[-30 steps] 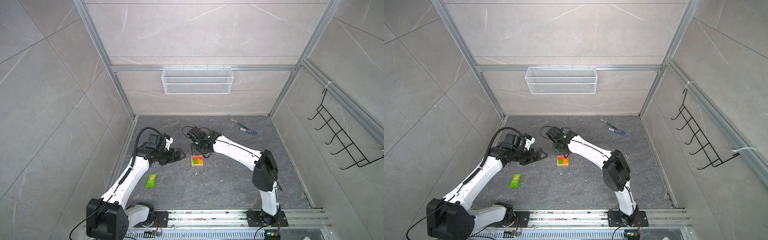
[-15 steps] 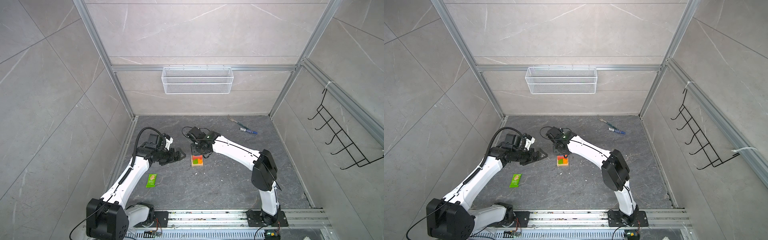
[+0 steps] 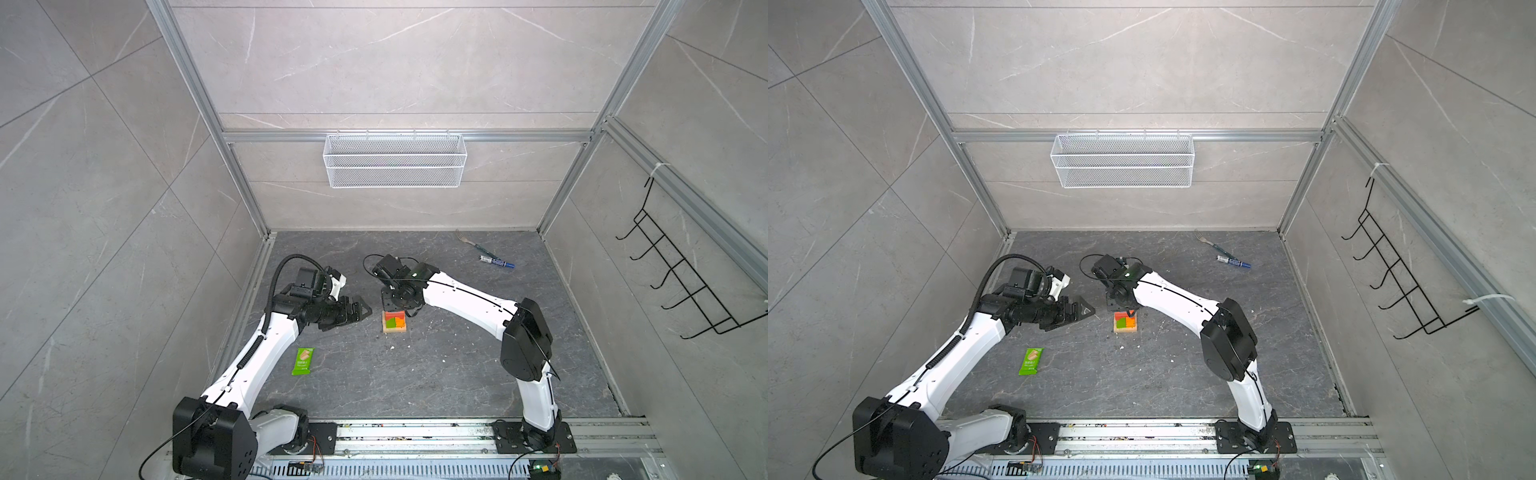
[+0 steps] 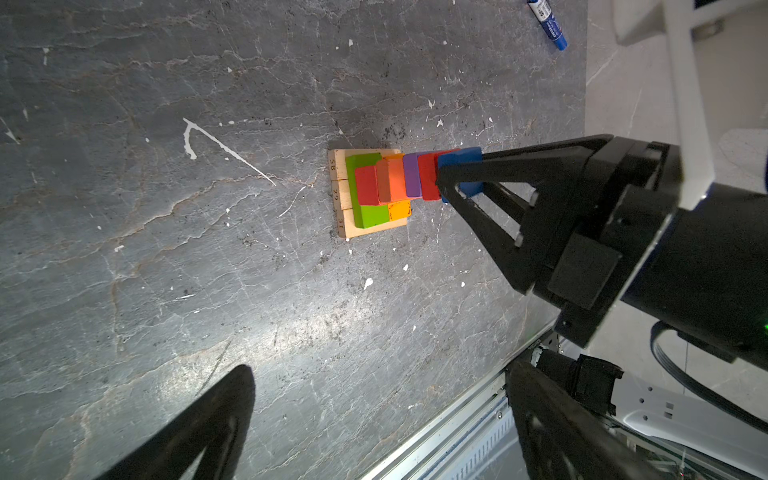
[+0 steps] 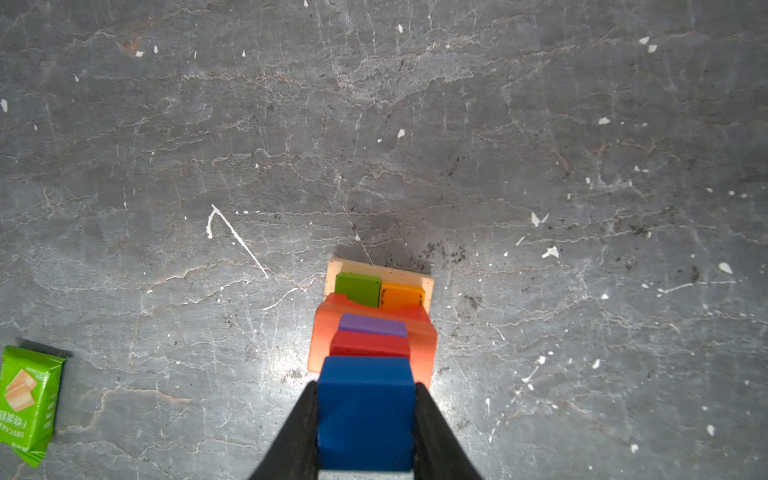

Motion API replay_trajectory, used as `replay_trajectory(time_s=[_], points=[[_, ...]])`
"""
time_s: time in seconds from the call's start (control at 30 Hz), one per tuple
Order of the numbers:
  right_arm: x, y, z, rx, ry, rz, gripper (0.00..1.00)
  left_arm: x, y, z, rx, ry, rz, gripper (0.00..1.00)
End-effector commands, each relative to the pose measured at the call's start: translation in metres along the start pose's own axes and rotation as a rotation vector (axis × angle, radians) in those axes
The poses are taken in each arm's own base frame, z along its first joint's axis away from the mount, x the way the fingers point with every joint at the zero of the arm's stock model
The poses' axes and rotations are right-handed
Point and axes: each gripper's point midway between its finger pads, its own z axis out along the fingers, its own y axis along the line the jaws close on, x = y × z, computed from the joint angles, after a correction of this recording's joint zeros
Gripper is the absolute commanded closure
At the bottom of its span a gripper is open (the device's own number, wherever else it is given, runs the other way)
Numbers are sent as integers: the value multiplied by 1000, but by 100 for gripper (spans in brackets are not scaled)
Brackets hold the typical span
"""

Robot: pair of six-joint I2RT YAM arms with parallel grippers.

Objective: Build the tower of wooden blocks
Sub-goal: 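Lower the blue cube onto the red cube with the right gripper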

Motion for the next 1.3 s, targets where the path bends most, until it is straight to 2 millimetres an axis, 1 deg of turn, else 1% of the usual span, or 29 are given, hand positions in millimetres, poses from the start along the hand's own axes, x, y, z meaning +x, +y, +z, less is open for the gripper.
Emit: replay_trajectory(time_s=[0.0,0.23,0.43,0.6,0.73,0.93,1.0,1.13,1.27], points=[[0,3,3,13,4,5,93,-2,-4,-3,23,-14,17,3],[0,2,4,15,6,5,88,-2,-4,-3,23,-15,16,2],[-2,3,1,11,1,3,81,-2,-4,-3,23,-13,16,2],[-3,5,-2,3,0,3,78,-2,-4,-3,23,-14,17,2],[-2,5,-3,3,8,1,74,-3,-5,-3,25,-17,19,2],[3,2,1,20,32,1,64,-2,-6,-4,30,-17,18,2],[4,5,-1,4,43,6,62,-2,-7,-5,33,-19,21,2],[6,3,-9,10,66,7,56,-2,-8,-10,32,-37,25,2],[7,-2,-11,41,116,3,55,-5,-13,-14,43,-56,33,2]])
